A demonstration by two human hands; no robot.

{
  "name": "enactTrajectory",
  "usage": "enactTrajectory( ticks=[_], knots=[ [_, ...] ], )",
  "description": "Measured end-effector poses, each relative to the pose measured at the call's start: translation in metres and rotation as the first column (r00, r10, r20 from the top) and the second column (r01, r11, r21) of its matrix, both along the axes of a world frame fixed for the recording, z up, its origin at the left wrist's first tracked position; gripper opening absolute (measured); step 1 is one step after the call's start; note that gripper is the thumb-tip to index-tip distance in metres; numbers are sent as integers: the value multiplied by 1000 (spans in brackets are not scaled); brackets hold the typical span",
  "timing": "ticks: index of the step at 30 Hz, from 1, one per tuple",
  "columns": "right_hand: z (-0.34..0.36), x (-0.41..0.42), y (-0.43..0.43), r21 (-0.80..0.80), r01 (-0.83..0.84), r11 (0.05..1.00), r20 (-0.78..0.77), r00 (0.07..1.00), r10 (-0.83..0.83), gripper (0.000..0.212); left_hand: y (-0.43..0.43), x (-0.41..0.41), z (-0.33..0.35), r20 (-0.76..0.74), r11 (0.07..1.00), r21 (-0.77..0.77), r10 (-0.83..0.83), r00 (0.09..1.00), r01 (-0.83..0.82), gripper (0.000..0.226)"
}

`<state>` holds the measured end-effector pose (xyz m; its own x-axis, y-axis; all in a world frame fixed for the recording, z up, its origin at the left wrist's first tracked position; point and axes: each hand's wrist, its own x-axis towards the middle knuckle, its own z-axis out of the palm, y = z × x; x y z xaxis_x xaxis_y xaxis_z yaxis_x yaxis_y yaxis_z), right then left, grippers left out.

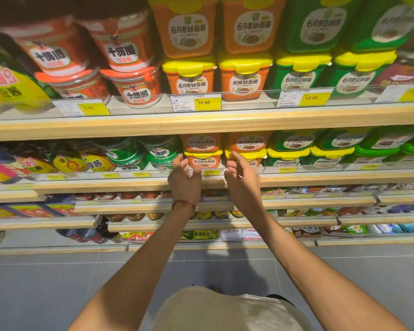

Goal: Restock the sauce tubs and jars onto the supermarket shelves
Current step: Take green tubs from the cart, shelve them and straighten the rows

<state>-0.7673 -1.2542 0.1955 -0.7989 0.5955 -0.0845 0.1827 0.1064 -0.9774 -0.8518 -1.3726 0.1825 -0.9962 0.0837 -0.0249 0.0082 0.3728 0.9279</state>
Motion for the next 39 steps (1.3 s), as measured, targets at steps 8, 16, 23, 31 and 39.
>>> enactTrajectory(
  ticks=[8,16,23,31,39],
  knots=[
    [6,-24,-15,141,-195,971,160,972,172,86,-11,-18,11,56,993,88,-85,995,80,73],
    [9,-39,-18,-3,-161,987,179,971,159,84,-11,-26,5,11,976,-123,-180,984,180,41],
    [4,-41,-17,-69,-127,990,182,974,138,85,-16,-34,-6,-7,962,-93,-258,966,256,30],
    [4,-37,-24,-68,-88,994,150,984,98,90,-23,-31,-4,-22,952,94,-291,956,292,38],
    [5,-33,-20,-54,-79,995,104,991,85,79,-28,-25,4,102,953,158,-277,955,260,73]
  ],
)
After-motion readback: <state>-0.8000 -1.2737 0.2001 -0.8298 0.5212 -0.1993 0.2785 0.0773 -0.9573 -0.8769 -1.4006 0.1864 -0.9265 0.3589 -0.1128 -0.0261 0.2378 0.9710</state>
